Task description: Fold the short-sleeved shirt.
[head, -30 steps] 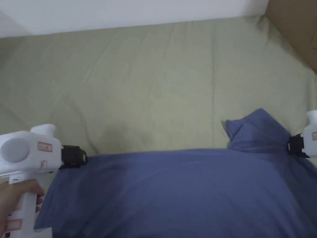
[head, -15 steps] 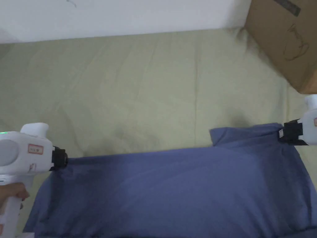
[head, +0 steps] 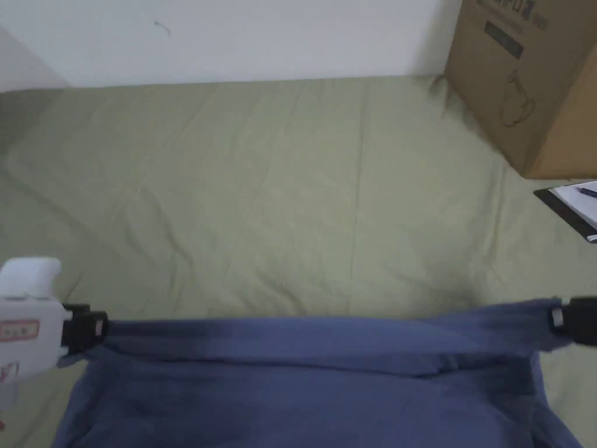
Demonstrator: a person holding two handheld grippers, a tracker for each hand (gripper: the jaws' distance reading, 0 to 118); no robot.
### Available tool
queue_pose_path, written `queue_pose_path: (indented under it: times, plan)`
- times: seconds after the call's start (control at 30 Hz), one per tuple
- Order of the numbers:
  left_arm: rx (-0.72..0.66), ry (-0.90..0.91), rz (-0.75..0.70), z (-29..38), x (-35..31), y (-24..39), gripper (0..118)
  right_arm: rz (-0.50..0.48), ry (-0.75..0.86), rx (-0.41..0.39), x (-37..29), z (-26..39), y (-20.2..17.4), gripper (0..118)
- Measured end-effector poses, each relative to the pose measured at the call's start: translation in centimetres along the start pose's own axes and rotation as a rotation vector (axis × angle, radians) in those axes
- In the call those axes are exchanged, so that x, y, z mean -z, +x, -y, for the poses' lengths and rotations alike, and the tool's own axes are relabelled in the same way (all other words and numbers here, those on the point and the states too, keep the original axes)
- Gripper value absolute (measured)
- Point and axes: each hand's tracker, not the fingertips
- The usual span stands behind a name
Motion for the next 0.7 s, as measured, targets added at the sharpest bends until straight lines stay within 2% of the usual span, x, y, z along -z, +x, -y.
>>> queue_pose_path:
  times: [0.13,0.27,0.3,0.33,0.37,0.4,0.43,0.47,0.57,0.6,0.67,0.7]
  plan:
    - [-0.048,-0.089,-0.005,6.2,2.4,-0.5,0,0.016,-0.126,0.053,2.1,7.3,0.3,0]
    - [-0.117,-0.127,-0.001,9.6,4.4,-0.8,1,0.032,-0.134,0.050,3.4,10.4,-0.3,1]
    - [-0.145,-0.100,-0.014,9.8,4.2,-0.9,3,0.033,-0.127,0.055,3.4,10.5,-0.5,5]
    - [-0.130,-0.073,-0.010,9.6,3.8,-0.9,14,0.036,-0.116,0.049,3.3,10.3,-0.9,25]
    - [-0.131,-0.071,-0.019,9.5,3.9,-1.3,36,0.049,-0.105,0.036,3.0,10.1,-1.2,52]
    - [-0.139,-0.067,-0.035,9.0,3.6,-1.5,64,0.072,-0.093,0.013,2.7,9.7,-1.5,86]
    - [-0.140,-0.067,-0.035,8.6,3.1,-1.7,99,0.091,-0.086,-0.010,2.3,9.4,-2.0,104]
    - [-0.156,-0.051,-0.040,8.3,2.3,-1.9,111,0.101,-0.063,-0.022,1.3,9.0,-2.7,104]
    - [-0.190,0.073,-0.038,7.9,-0.7,-2.1,113,0.074,0.060,-0.101,-1.3,8.1,-5.0,96]
    - [-0.203,0.090,-0.044,8.0,-1.5,-2.2,113,0.051,0.092,-0.134,-2.0,7.9,-6.1,90]
    - [-0.227,0.090,-0.008,8.8,-3.2,-2.2,107,-0.016,0.177,-0.164,-3.2,7.8,-8.2,52]
    - [-0.250,0.098,0.018,9.3,-3.8,-2.3,89,-0.039,0.211,-0.175,-3.6,7.8,-9.5,32]
